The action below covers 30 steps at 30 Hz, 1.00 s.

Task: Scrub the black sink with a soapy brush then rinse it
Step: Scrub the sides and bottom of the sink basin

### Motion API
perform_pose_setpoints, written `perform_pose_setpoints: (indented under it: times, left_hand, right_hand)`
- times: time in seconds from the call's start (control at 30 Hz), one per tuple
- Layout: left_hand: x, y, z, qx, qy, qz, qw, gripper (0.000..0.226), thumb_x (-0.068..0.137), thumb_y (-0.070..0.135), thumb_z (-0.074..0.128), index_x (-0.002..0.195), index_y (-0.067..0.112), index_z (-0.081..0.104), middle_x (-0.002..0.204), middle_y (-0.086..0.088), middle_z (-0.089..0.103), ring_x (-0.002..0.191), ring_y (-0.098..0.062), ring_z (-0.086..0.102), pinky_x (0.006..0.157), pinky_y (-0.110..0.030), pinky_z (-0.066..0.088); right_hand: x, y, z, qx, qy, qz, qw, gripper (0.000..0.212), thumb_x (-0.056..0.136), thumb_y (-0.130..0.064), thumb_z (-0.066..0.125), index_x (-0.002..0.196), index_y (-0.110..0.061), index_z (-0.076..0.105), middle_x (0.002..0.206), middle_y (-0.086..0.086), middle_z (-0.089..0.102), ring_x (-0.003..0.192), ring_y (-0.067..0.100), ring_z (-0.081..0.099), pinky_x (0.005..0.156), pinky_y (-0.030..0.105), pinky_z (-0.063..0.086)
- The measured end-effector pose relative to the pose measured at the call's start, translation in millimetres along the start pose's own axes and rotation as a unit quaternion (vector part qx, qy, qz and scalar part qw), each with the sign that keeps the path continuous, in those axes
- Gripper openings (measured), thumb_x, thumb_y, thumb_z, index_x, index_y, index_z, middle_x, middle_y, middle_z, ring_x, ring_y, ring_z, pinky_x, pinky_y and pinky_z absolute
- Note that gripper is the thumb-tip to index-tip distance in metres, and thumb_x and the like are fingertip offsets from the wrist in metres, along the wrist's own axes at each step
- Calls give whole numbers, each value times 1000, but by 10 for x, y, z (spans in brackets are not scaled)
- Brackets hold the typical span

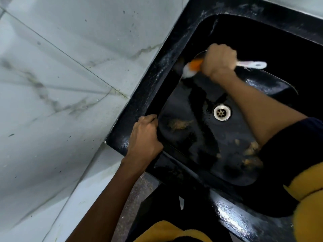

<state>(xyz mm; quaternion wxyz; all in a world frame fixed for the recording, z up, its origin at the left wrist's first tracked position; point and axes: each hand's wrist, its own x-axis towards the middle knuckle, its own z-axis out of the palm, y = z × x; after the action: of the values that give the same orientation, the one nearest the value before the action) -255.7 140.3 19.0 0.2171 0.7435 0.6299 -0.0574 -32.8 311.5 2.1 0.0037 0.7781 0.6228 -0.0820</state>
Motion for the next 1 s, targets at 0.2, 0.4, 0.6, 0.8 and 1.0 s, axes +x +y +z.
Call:
perform_pose_setpoints:
  times: [0.2,0.4,0.6,0.8,1.0]
  left_hand:
    - [-1,-7,72,-26,8,0,1000,69,58,-4,65,127,-2,62,138,-10,57,124,-32,50,102,-38,44]
    - [25,3,128,-31,11,12,999,67,58,-7,66,125,-5,64,132,-14,61,120,-33,54,101,-35,46]
    - [65,9,193,-16,4,19,1000,65,58,-6,67,123,-4,65,131,-13,62,119,-31,55,99,-32,46]
    - [121,61,291,-18,3,14,1000,57,70,0,67,127,-3,63,135,-10,59,124,-29,52,102,-34,46]
    - [157,91,320,-2,6,10,1000,54,72,6,67,125,0,65,133,-9,61,122,-28,54,102,-33,45]
  right_hand:
    - [-469,49,574,97,-85,73,989,27,89,-13,54,111,-1,59,117,23,60,111,40,57,90,44,47]
    - [-1420,-652,987,161,-229,-35,959,16,92,-2,48,101,2,61,105,20,63,98,36,64,74,41,51]
    - [-859,-468,1067,147,-159,-11,976,21,93,-4,44,104,0,61,108,21,62,102,37,61,80,42,49]
    - [-533,-385,1078,140,-149,-14,979,27,94,-5,42,115,1,58,118,22,59,109,38,58,86,43,48]
    - [-1209,-371,1184,101,-203,-128,965,25,94,-1,39,101,-1,63,107,18,64,99,35,64,77,39,51]
